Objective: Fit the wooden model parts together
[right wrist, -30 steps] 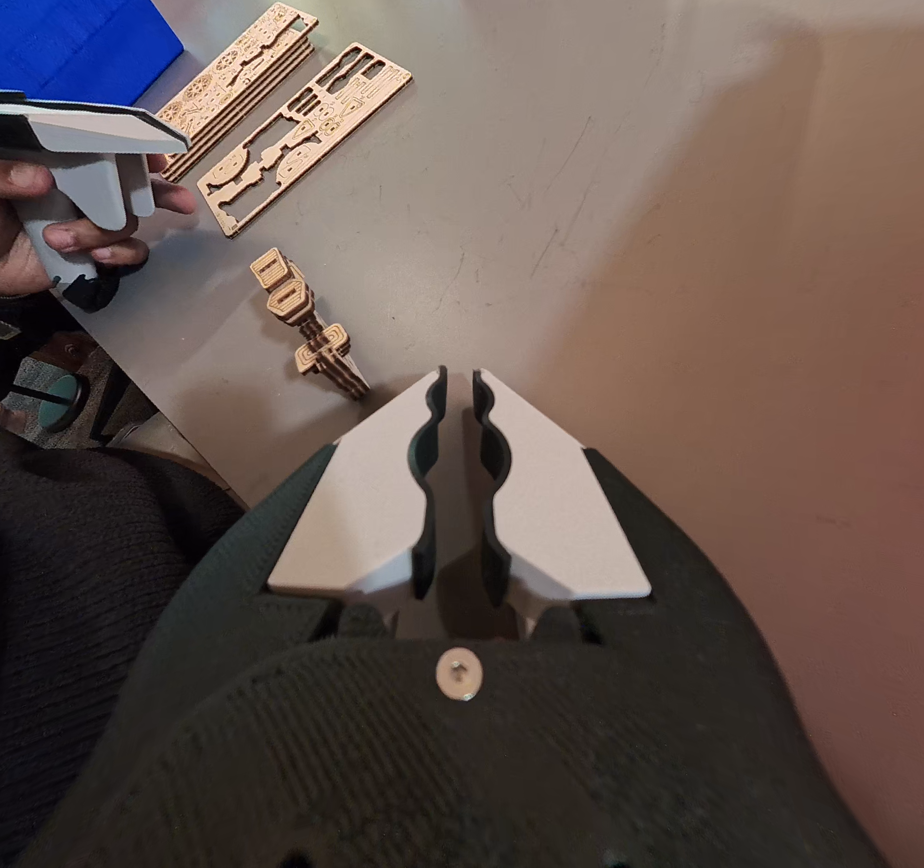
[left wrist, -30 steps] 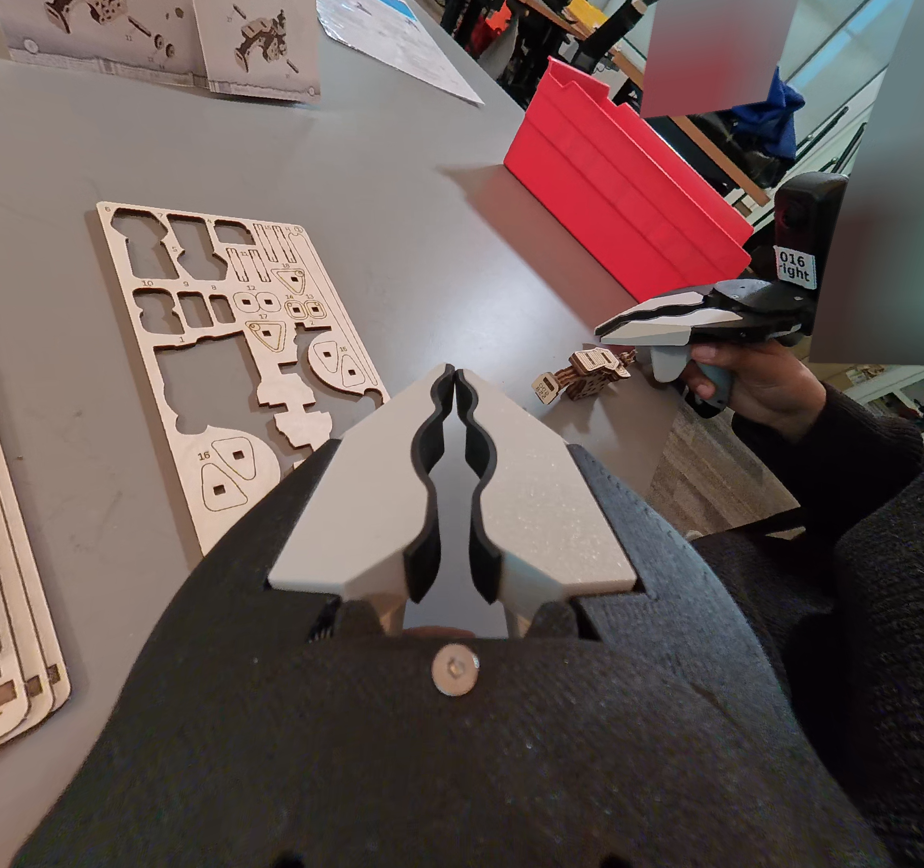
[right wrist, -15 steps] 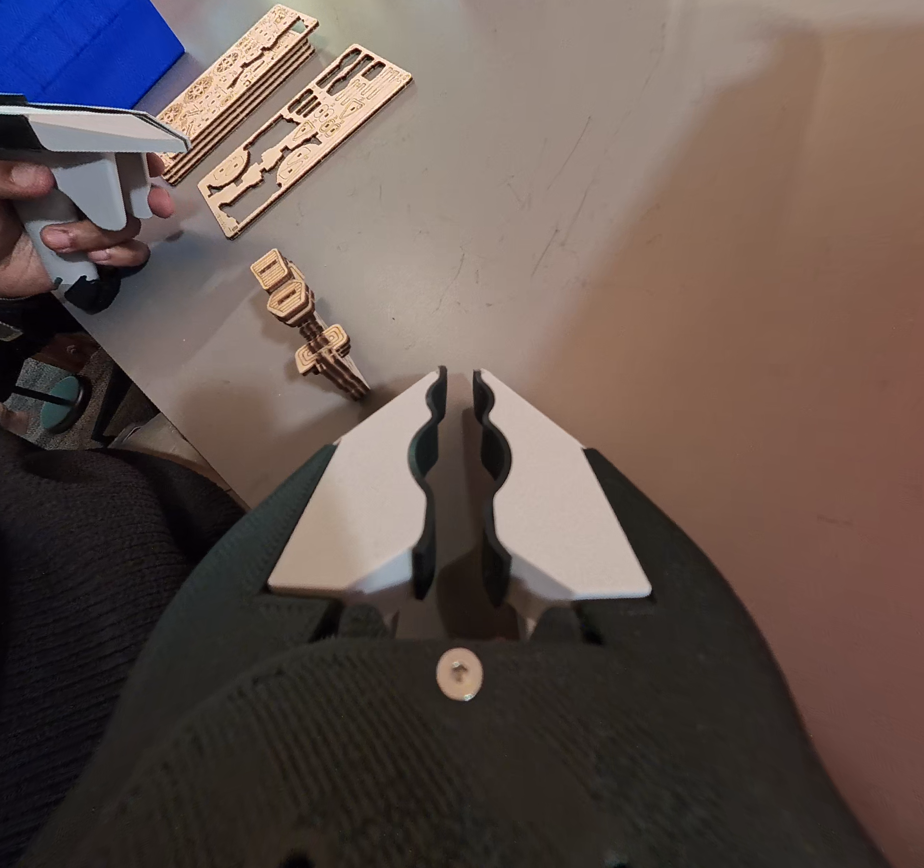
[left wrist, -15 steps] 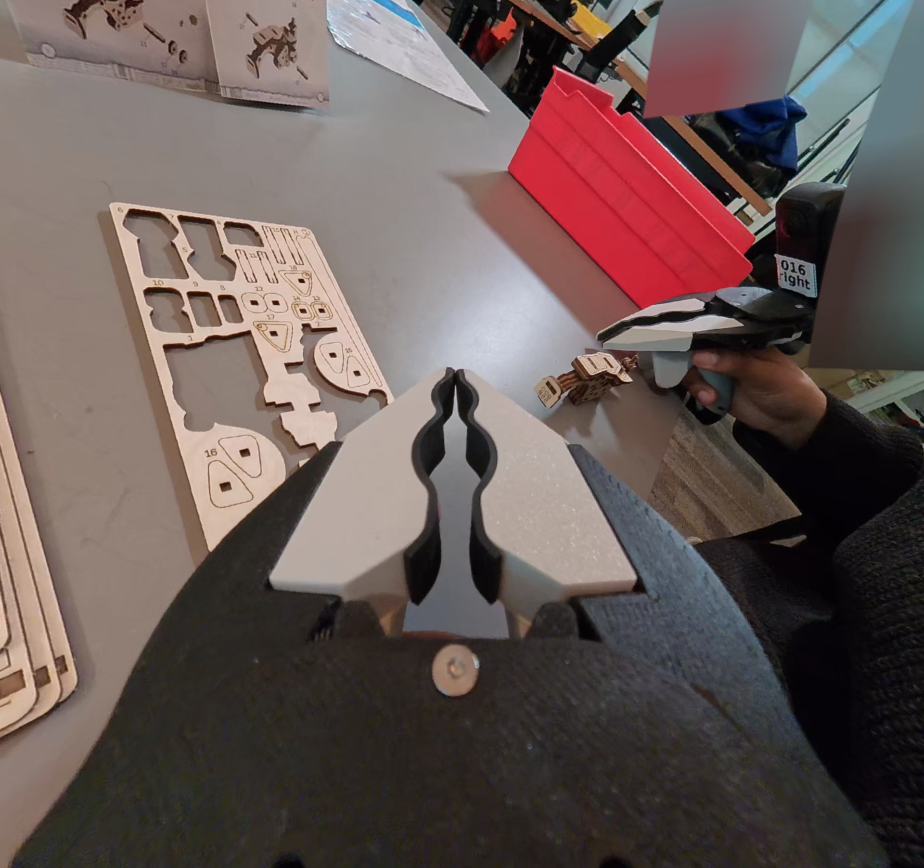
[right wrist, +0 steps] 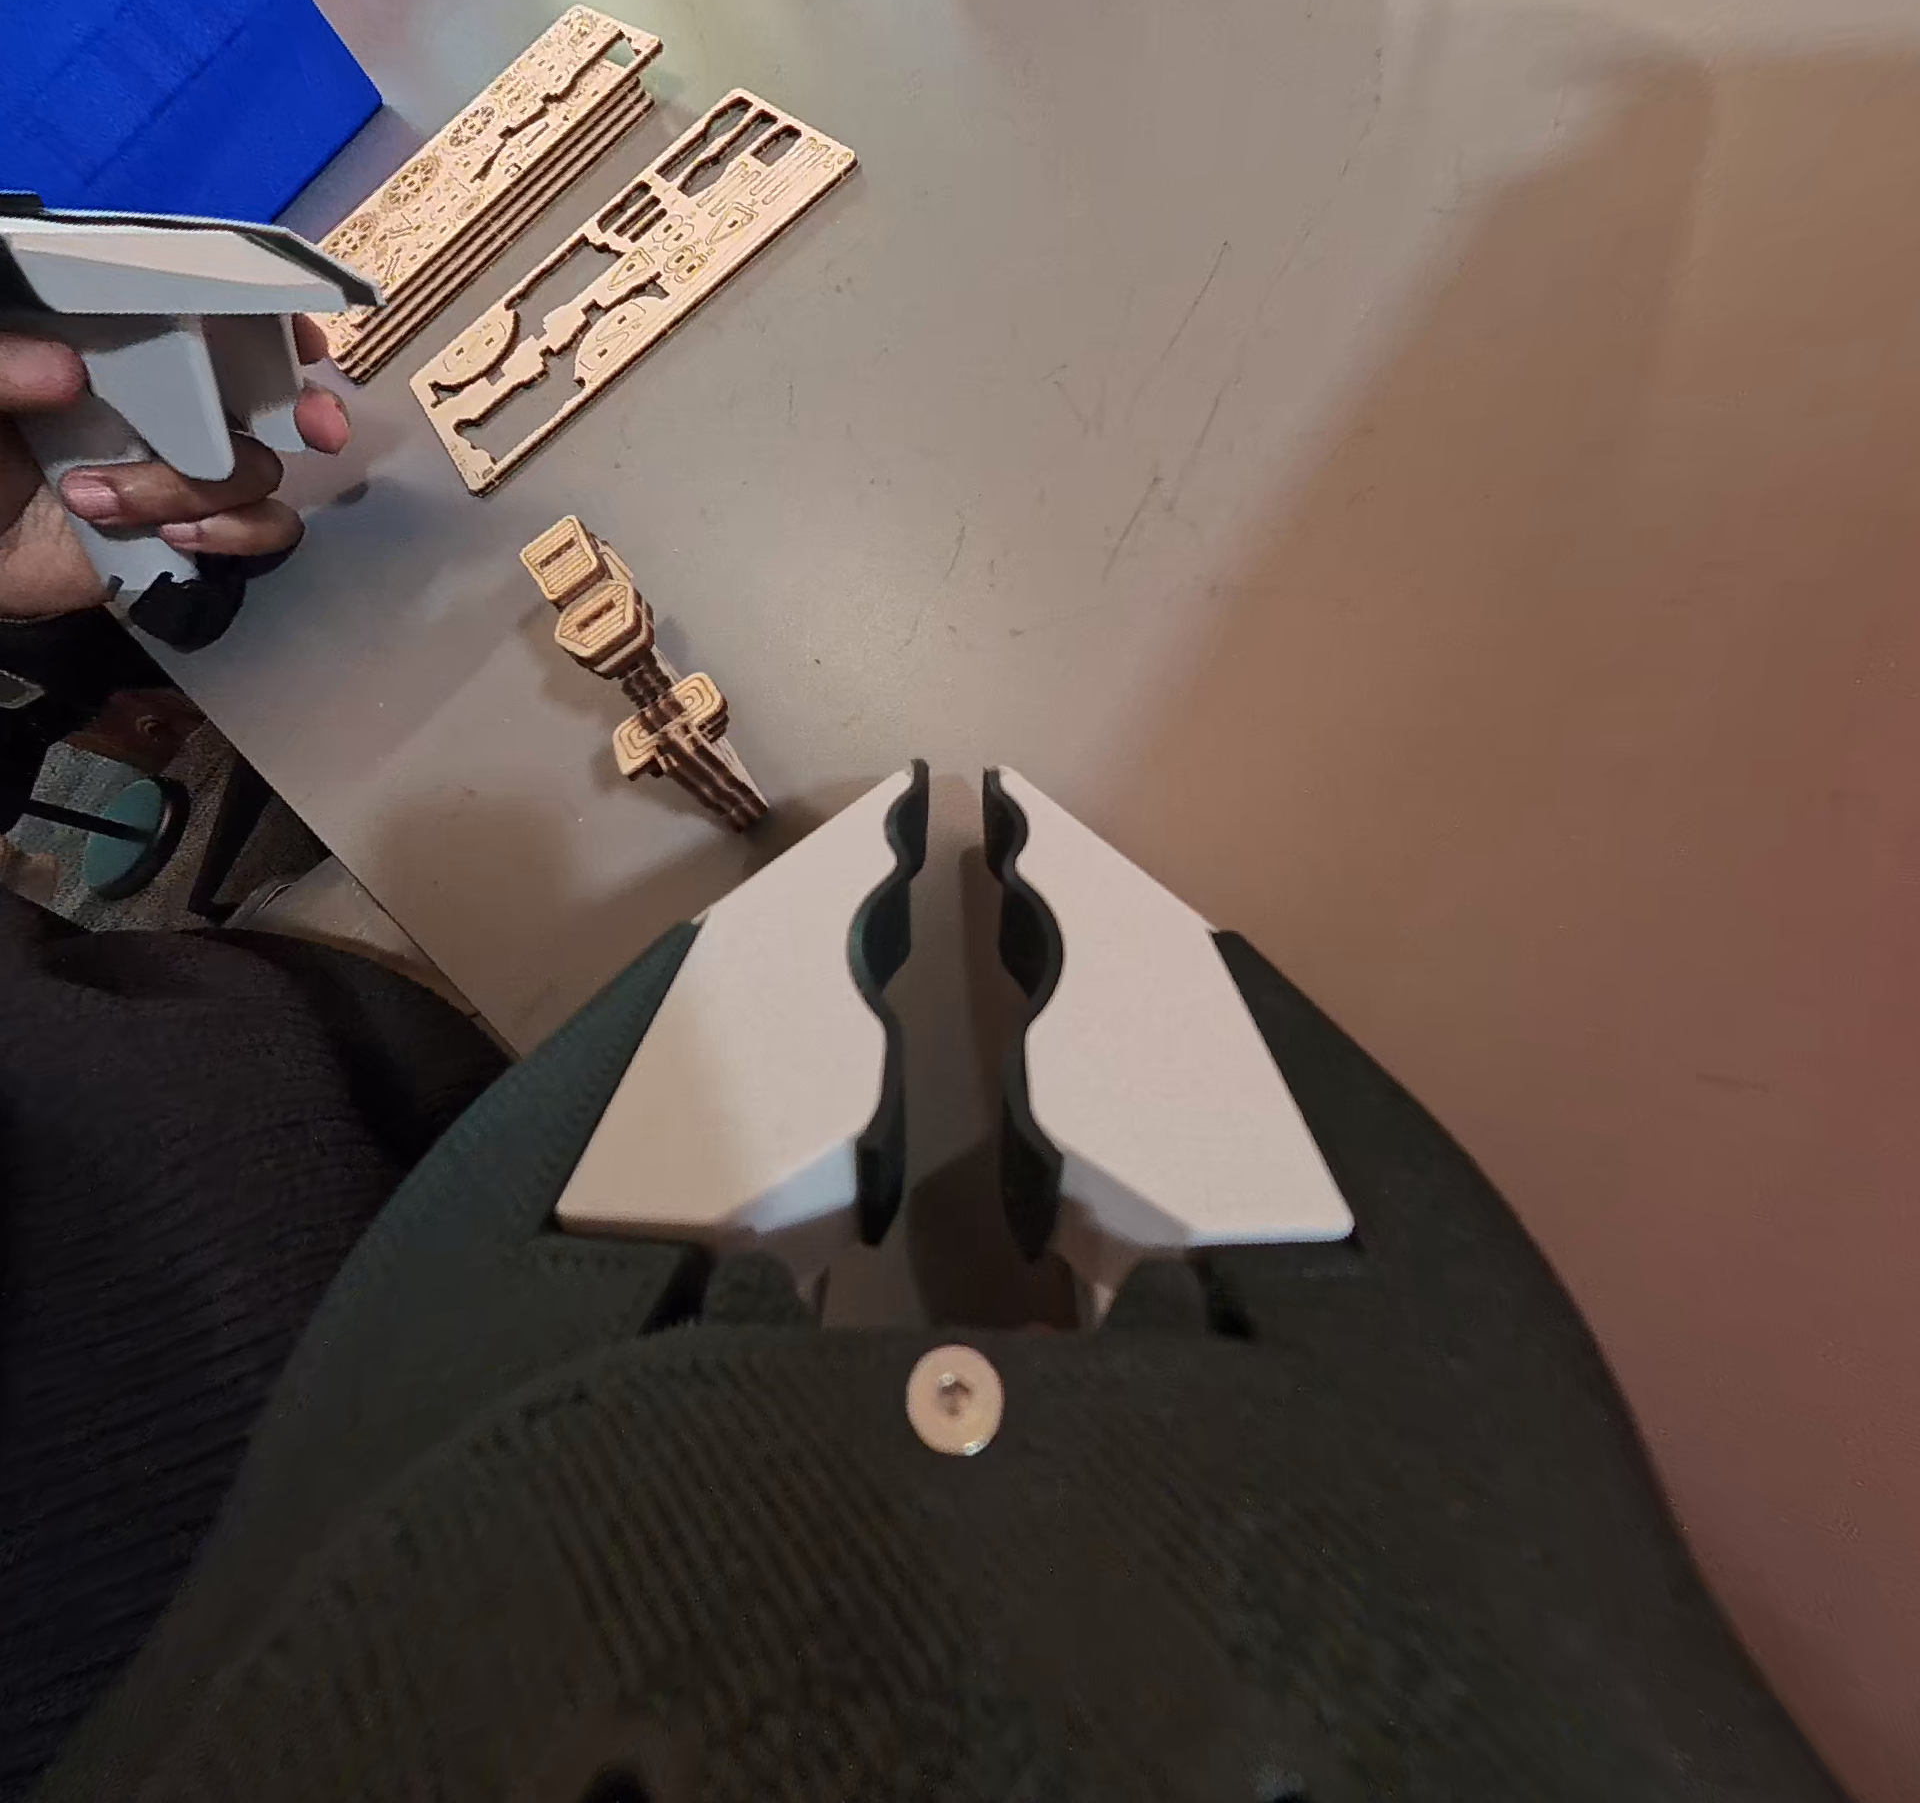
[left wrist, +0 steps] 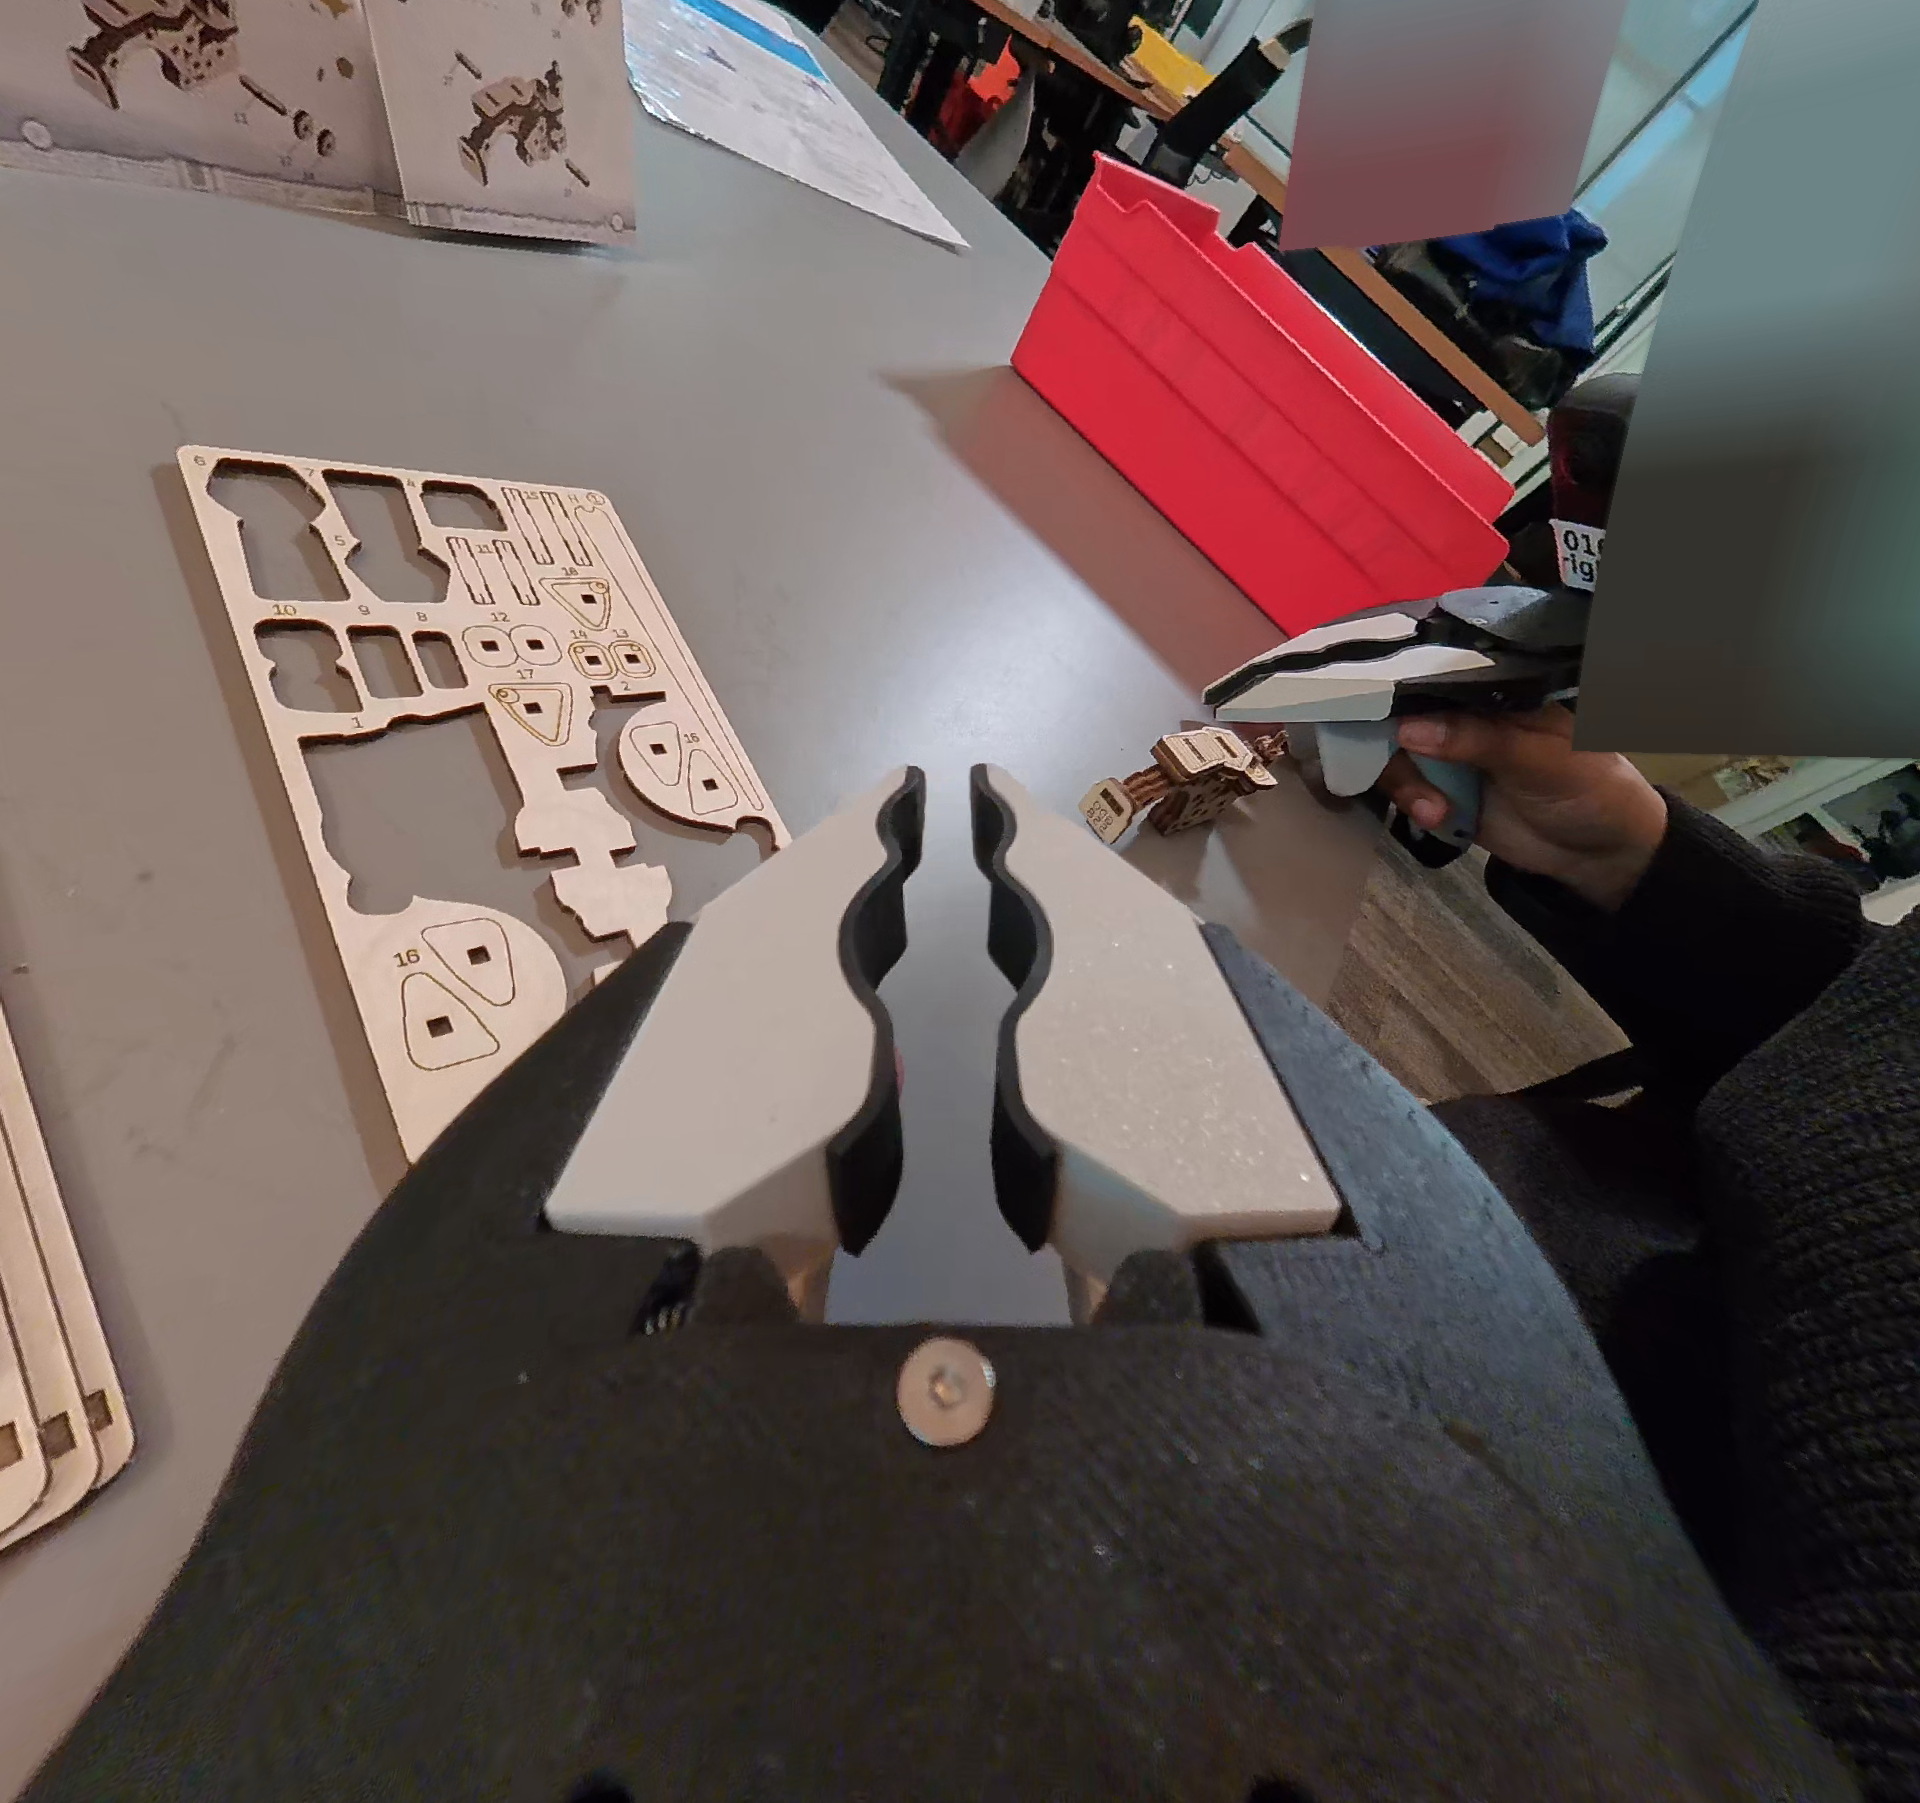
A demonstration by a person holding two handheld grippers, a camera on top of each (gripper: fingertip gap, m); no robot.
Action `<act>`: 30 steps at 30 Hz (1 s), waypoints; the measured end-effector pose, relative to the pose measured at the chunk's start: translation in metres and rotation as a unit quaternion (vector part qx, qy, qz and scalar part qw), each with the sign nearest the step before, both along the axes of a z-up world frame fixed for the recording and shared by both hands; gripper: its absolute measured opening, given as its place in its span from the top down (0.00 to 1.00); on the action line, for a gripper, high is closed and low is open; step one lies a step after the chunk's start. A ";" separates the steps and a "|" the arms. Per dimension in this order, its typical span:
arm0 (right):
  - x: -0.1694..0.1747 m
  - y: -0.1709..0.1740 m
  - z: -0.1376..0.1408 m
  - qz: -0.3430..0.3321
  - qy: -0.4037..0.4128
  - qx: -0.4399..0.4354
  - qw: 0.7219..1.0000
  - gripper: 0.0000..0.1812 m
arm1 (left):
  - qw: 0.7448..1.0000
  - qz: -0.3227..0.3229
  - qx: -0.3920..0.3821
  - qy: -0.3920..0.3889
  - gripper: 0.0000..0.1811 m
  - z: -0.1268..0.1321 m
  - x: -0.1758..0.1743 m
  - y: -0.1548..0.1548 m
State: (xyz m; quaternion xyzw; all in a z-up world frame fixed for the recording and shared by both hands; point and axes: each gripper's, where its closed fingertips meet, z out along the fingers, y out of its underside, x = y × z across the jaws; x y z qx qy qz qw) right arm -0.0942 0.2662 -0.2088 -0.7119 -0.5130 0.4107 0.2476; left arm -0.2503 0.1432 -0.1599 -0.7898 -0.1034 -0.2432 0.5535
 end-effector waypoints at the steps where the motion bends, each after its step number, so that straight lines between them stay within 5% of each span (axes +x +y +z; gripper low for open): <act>1: 0.000 0.000 0.000 0.000 0.000 0.000 1.000 0.95 | 1.000 -0.001 0.003 0.002 0.95 0.001 0.000 0.000; 9: 0.000 -0.003 0.002 0.004 -0.001 0.008 1.000 0.94 | 0.998 0.036 0.022 0.056 0.84 0.008 -0.009 0.000; 14: 0.001 -0.007 0.016 0.001 0.027 0.013 1.000 0.94 | 0.980 0.137 0.032 0.143 0.67 0.016 -0.041 -0.003; 19: 0.004 -0.017 0.036 0.007 0.067 0.014 0.998 0.95 | 0.928 0.243 -0.046 0.278 0.78 0.009 -0.082 -0.015; 30: -0.003 -0.064 0.061 0.072 0.109 0.052 0.990 0.95 | 0.883 0.244 -0.202 0.346 0.77 -0.030 -0.108 0.003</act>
